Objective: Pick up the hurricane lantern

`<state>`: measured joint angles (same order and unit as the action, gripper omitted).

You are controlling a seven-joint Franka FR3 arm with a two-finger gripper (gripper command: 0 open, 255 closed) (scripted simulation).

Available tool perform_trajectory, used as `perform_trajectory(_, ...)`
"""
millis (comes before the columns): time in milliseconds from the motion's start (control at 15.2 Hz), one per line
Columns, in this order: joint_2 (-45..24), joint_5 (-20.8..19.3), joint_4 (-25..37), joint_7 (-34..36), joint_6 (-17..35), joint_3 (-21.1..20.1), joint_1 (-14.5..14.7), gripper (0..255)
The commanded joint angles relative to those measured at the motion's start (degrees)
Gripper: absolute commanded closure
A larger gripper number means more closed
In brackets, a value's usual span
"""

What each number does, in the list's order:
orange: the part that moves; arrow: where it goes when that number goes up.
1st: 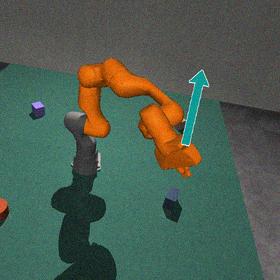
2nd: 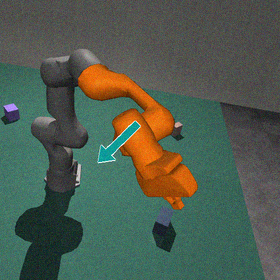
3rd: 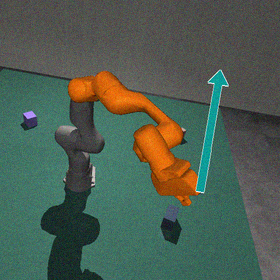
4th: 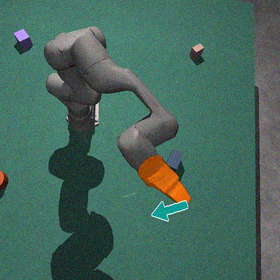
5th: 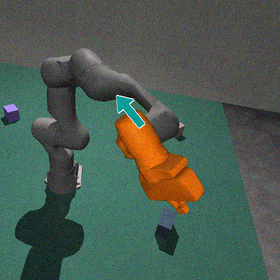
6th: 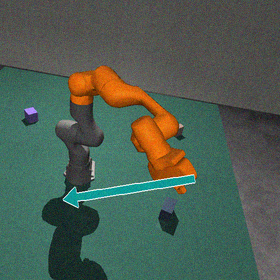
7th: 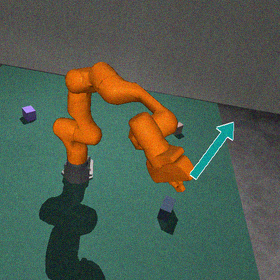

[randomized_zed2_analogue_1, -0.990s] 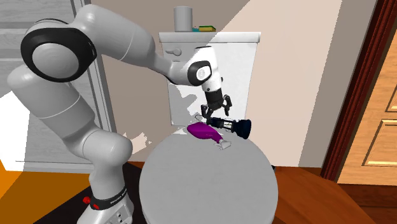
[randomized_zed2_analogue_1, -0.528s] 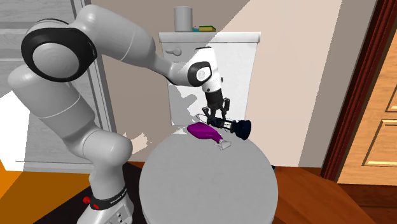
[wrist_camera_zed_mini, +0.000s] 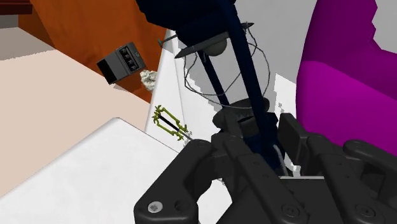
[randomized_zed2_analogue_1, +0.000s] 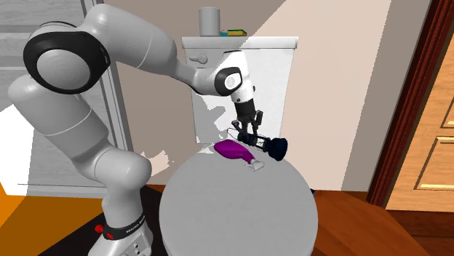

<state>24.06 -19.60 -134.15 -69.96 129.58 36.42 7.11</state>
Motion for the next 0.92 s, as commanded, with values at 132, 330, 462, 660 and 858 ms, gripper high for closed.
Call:
perform_trajectory(132, 0.88, 0.22, 2.12, -0.16, -3.29, -0.77, -0.01, 255)
perform_trajectory(330, 1.38, 0.47, 4.02, -0.28, -5.67, -1.34, 0.08, 255)
perform_trajectory(462, 1.64, 0.66, 5.35, -0.38, -7.25, -1.69, 0.15, 255)
perform_trajectory(660, 1.91, 0.97, 7.41, -0.56, -9.57, -2.18, 0.28, 255)
perform_trajectory(858, 1.98, 1.10, 8.22, -0.63, -10.46, -2.36, 0.34, 255)
